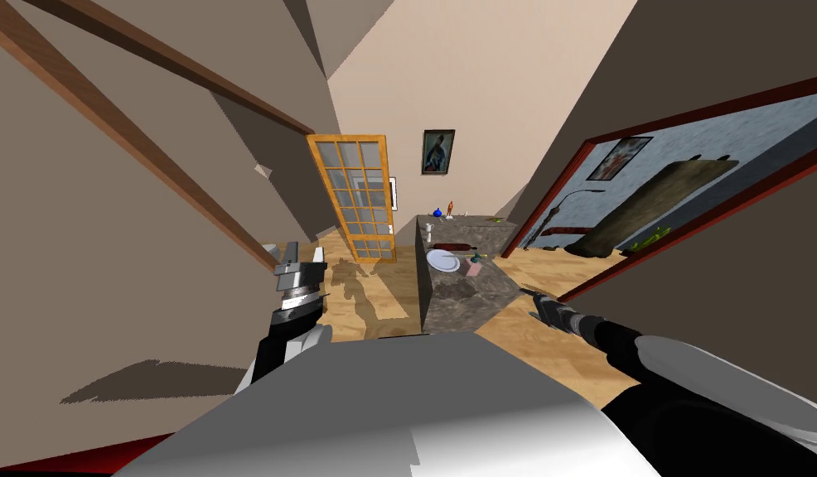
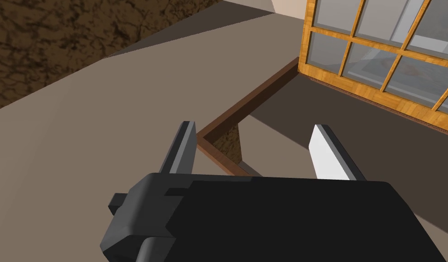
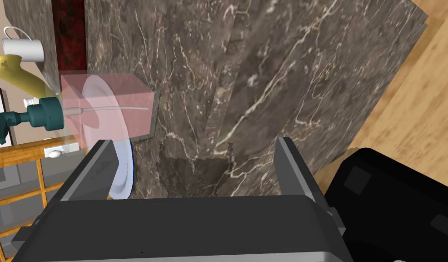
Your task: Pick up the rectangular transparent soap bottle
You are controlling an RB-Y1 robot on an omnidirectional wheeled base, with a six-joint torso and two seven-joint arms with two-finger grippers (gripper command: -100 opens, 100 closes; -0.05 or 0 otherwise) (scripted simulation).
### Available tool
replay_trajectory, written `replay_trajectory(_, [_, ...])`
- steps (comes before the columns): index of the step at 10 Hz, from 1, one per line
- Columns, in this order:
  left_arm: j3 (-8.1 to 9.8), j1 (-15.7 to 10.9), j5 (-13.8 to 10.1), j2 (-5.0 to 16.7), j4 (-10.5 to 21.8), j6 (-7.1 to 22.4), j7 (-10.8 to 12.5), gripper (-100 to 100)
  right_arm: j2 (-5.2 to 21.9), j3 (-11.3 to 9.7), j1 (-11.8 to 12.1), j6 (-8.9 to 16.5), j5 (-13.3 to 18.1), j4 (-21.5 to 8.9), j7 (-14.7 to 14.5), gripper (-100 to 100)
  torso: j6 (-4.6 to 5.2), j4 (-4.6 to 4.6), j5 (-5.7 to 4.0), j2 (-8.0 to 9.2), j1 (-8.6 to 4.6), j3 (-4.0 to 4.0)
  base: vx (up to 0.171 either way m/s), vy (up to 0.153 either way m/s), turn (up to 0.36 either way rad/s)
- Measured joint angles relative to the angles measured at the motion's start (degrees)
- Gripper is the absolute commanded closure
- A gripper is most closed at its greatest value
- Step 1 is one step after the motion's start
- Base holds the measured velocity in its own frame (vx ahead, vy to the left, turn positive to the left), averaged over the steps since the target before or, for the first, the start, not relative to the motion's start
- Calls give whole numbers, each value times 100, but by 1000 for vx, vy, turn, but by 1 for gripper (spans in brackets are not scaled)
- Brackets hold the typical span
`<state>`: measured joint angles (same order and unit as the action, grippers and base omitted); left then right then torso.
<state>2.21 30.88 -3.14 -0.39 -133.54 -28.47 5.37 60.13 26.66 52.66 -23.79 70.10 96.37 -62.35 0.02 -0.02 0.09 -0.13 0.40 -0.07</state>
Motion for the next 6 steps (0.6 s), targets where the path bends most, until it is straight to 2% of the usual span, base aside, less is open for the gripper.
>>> replay_trajectory(1, [0, 0, 0, 0, 0, 0, 0, 0, 162, 11, 89, -25, -20, -99, 116, -100, 1, -1, -3, -5, -10, -3, 46, 79, -54])
replay_trajectory(3, [0, 1, 0, 0, 0, 0, 0, 0, 466, 164, 398, -165, -147, -348, 377, -100, 2, -2, -1, -10, 2, -6, 44, 92, -53])
replay_trajectory(6, [0, 1, 0, 0, 0, 0, 0, 0, 963, 268, 682, -281, -274, -598, 781, -100, 0, -4, -1, -17, -1, -10, 61, 84, -60])
